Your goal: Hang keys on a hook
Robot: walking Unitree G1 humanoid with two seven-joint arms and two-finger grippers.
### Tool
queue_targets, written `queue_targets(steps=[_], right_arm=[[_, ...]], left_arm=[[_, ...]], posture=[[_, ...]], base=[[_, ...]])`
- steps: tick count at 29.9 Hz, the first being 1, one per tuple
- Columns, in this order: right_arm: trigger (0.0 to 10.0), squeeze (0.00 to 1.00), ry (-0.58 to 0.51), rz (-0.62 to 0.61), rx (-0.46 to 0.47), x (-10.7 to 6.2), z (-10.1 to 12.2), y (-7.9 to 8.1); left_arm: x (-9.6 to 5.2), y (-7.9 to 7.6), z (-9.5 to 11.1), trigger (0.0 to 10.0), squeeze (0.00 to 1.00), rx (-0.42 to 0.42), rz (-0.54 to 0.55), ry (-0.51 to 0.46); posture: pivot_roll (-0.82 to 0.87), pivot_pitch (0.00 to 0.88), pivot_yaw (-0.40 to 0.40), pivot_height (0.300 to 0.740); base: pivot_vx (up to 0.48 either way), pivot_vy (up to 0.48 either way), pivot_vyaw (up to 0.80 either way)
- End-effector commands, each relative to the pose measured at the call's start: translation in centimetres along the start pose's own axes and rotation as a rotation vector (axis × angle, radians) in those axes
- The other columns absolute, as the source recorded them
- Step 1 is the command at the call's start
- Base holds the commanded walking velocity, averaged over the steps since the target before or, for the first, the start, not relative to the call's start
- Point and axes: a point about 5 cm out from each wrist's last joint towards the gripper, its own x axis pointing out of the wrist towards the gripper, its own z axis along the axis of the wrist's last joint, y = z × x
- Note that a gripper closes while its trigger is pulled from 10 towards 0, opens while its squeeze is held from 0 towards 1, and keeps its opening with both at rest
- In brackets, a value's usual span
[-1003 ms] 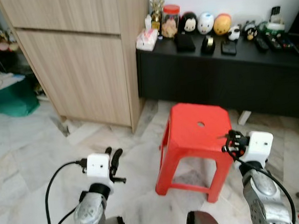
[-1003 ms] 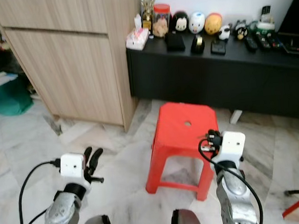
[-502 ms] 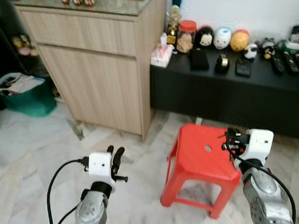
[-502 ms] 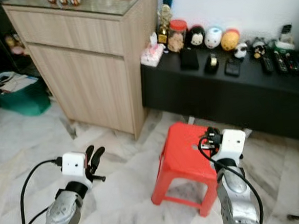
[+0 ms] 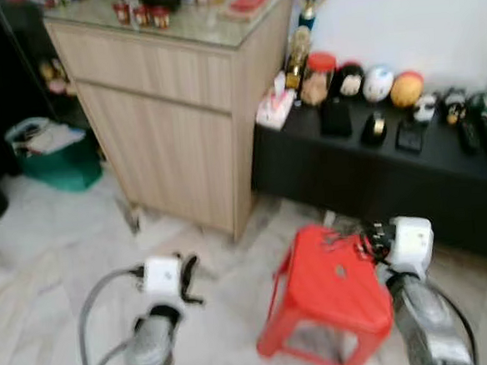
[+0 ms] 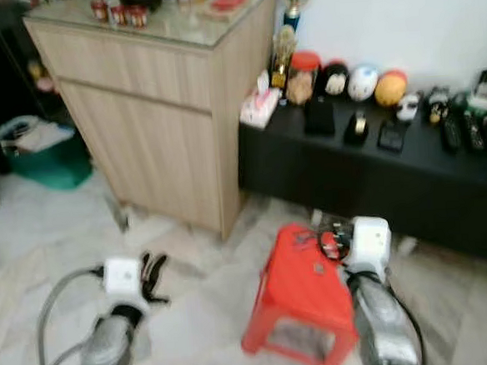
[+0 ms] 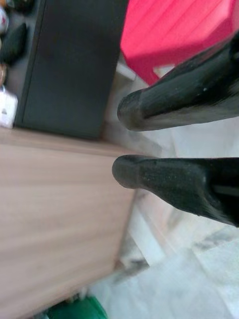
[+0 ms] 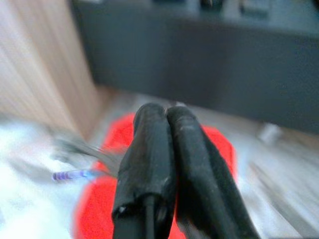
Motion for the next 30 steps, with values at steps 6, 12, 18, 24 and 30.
queue_targets(steps=[6, 12, 18, 24, 30], right_arm=[[10.0, 0.0, 0.212, -0.02, -0.038, -0.4, -4.6, -0.3], [10.0, 0.0, 0.387, -0.062, -0.048, -2.0, -8.2, -0.8], [10.0, 0.0, 0.478, -0.097, -0.06, -3.2, -10.0, -1.0], [10.0, 0.0, 0.514, -0.106, -0.043, -3.7, -10.8, -0.5], [10.0, 0.0, 0.55, -0.112, -0.055, -4.3, -11.7, -0.2]], left_arm=[[-1.7, 2.2, -4.9, 10.0, 0.0, 0.007, 0.077, 0.2], [-3.4, 2.7, -8.8, 10.0, 0.0, -0.009, 0.104, 0.391], [-5.2, 2.9, -11.3, 10.0, 0.0, -0.028, 0.13, 0.529], [-7.5, 2.9, -13.6, 10.0, 0.0, -0.05, 0.15, 0.68], [-9.5, 2.9, -15.1, 10.0, 0.0, -0.086, 0.186, 0.78]], posture=[[0.0, 0.0, -0.084, 0.74], [0.0, 0.0, -0.075, 0.74], [0.01, 0.0, -0.065, 0.74], [-0.01, 0.0, -0.052, 0.74], [-0.01, 0.0, -0.052, 0.74]], base=[[0.0, 0.0, 0.0], [0.0, 0.0, 0.0], [0.0, 0.0, 0.0], [0.0, 0.0, 0.0], [0.0, 0.0, 0.0]])
